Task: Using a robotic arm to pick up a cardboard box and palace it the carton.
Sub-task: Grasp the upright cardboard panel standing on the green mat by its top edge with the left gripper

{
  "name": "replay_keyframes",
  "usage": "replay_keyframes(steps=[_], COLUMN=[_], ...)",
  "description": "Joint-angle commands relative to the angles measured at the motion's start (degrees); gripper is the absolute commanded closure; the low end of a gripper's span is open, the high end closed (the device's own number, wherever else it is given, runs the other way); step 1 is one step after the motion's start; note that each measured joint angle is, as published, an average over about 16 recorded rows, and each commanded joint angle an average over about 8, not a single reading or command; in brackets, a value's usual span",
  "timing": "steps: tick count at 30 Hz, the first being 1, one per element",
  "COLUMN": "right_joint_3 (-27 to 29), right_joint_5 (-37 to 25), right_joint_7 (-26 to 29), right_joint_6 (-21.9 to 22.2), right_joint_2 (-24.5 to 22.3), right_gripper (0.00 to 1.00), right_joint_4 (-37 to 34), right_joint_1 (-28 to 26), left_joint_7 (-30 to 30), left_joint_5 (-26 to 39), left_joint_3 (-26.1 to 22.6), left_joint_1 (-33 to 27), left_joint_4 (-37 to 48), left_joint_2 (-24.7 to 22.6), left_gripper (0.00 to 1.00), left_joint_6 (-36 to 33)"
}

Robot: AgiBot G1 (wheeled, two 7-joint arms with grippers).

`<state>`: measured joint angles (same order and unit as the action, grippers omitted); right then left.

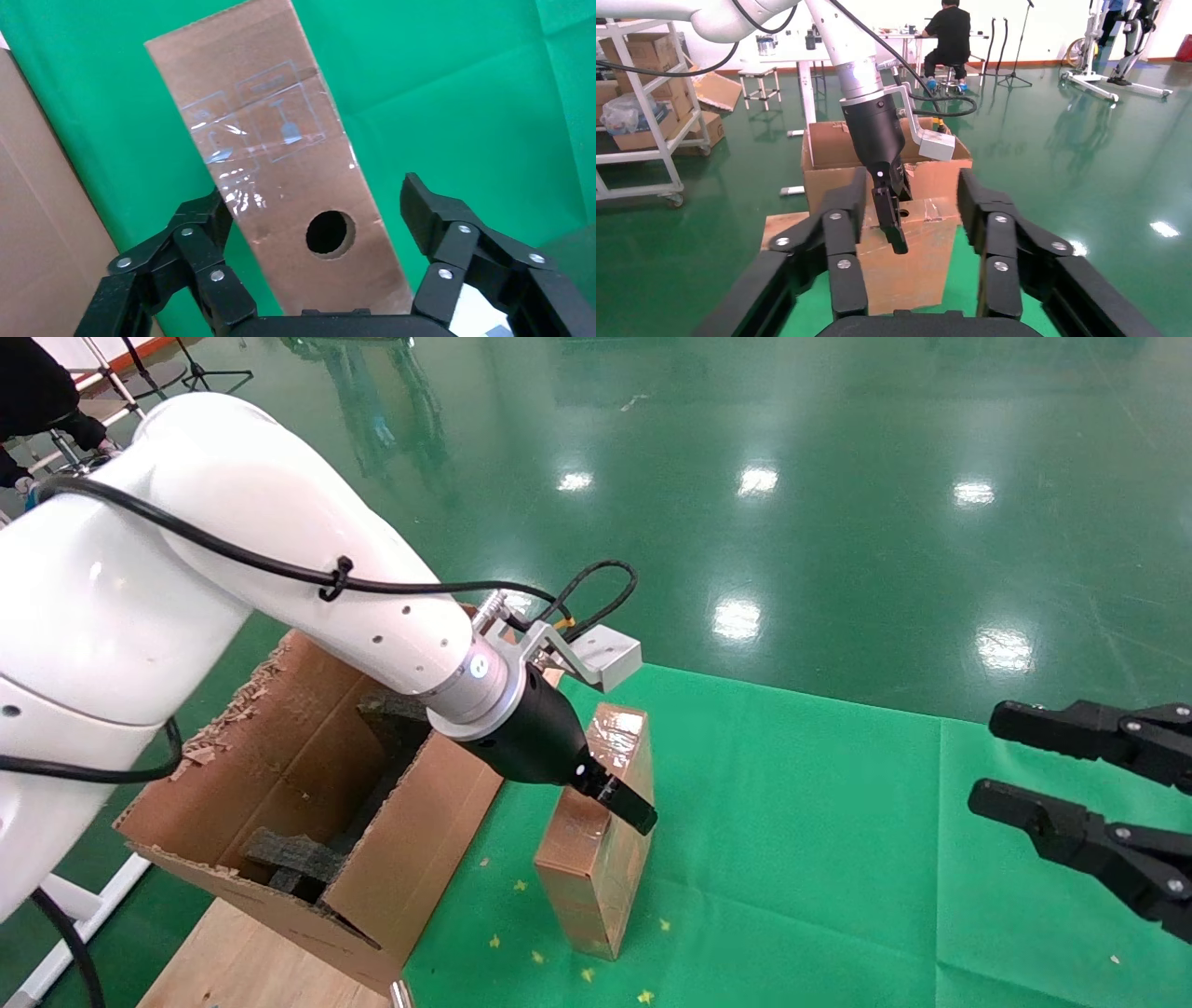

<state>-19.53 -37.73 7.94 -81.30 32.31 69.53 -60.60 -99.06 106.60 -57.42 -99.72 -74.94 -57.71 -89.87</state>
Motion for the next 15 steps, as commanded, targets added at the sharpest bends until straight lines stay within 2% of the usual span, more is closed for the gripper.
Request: replay_keyframes(steps=[1, 15], right_joint_3=[0.0, 0.0], right_joint_5=[0.0, 0.0], right_joint_7=[0.0, 0.0], right_joint_6=[0.0, 0.0], right_joint_2=[0.0, 0.0], right_gripper=[0.0, 0.0], right_joint_4=[0.0, 0.0], right_joint_1=[0.0, 0.0], left_joint_7=[0.0, 0.2], left_joint_5=[0.0, 0.0], left_joint_3=[0.1, 0.0], left_joint_1=[0.0, 0.0], left_joint_4=[0.0, 0.0], left_joint_2=[0.0, 0.1], left_gripper=[1.0, 1.0], left_joint_6=[0.0, 0.4])
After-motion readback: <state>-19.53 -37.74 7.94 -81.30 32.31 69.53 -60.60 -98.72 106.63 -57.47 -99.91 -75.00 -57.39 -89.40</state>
